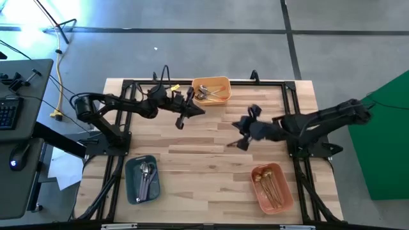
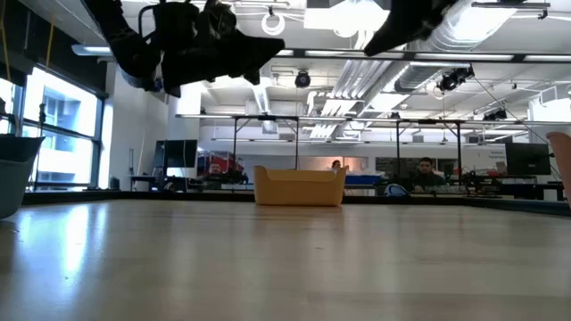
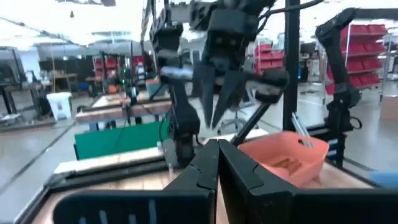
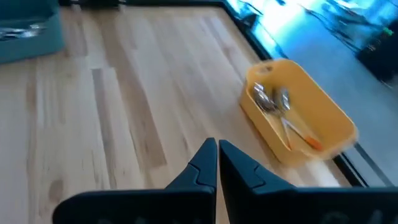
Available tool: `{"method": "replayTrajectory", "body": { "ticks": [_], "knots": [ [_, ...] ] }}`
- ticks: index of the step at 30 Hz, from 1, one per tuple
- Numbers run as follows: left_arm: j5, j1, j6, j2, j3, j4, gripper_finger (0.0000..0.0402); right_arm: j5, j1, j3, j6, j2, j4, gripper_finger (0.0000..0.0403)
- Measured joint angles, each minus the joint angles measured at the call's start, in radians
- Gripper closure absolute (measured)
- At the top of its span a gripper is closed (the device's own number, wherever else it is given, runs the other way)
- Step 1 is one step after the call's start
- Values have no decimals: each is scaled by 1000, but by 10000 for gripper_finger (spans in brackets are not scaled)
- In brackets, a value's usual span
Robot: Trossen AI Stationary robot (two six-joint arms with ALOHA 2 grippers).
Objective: Sort silverware by color (type)
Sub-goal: Return to Home Position
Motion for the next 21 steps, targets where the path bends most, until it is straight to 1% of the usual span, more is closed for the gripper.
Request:
{"method": "replayTrajectory", "body": {
  "ticks": [3,6,9,12,15,17,21],
  "knots": [
    [1,-8,-22,10,47,-6,401,-125,-90,-67,-148,-34,147,403],
    [-1,-8,-97,13,108,-67,401,-218,-192,-168,-238,-102,294,403],
    [-15,-3,-104,14,134,-146,401,-386,-309,-306,-320,-172,500,403],
    [-73,-5,-22,14,128,-212,401,-537,-414,-442,-351,-233,704,403],
    [-199,-30,42,15,112,-253,401,-639,-494,-544,-381,-268,850,403],
    [-285,-57,49,15,111,-256,401,-695,-546,-568,-402,-296,890,403],
    [-345,-113,45,11,116,-254,401,-816,-661,-567,-427,-378,843,403]
  ]
}}
